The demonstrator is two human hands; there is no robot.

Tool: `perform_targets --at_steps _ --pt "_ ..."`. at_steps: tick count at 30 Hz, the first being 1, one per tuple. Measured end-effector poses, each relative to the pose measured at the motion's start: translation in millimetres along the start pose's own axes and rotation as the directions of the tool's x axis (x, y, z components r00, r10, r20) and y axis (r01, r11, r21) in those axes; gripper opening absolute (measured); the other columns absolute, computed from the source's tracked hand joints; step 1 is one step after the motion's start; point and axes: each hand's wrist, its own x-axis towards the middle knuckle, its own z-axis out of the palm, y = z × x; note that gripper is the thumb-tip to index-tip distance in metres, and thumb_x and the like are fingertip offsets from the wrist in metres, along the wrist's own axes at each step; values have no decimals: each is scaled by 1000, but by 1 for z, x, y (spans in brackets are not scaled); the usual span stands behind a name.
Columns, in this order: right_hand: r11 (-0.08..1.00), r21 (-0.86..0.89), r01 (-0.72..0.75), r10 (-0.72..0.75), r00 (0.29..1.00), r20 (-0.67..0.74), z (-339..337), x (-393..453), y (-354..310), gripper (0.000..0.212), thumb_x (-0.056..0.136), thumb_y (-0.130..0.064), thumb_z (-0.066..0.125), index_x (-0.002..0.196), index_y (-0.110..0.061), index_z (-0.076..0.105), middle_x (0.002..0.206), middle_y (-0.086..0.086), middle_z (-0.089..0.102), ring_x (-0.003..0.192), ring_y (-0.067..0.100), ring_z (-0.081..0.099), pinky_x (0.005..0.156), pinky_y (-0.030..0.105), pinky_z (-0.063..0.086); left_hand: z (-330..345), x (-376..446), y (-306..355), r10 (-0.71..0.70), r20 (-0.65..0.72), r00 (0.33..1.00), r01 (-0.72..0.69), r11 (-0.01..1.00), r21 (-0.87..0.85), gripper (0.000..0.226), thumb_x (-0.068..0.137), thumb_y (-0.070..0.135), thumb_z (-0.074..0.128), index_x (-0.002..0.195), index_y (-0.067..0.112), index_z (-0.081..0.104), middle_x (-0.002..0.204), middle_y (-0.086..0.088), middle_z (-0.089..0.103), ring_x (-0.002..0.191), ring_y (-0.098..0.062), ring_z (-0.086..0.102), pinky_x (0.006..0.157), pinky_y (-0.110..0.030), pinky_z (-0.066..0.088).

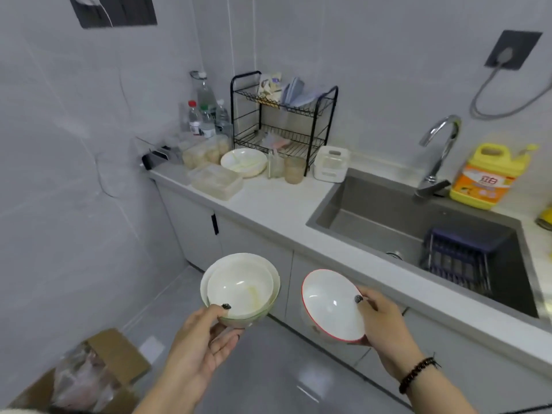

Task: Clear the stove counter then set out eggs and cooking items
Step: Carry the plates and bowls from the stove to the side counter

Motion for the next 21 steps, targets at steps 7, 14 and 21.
perform_targets --at_steps 7,14,21 --pt "997 57 -55 56 998 -17 63 100 -36 34 100 -5 36 110 -16 66 109 6 63 95 28 62 60 44 60 22 95 77 -28 13 1000 28 999 24 13 88 12 61 101 17 59 106 -25 67 85 -30 68 69 -32 52" --pt "999 -38 -20 16 995 -96 90 246 -70 33 99 -5 34 109 -18 63 107 5 60 95 27 57 58 41 59 66 222 114 -120 30 992 119 992 43 20 87 5 61 105 9 56 106 -30 68 80 -35 69 60 -34 55" --pt "980 -147 -135 108 978 -179 110 383 -92 34 100 -8 32 119 -15 60 101 6 59 92 32 59 62 47 60 112 345 146 -153 22 988 150 985 90 24 89 4 60 112 7 53 100 -25 69 78 -34 71 63 -34 57"
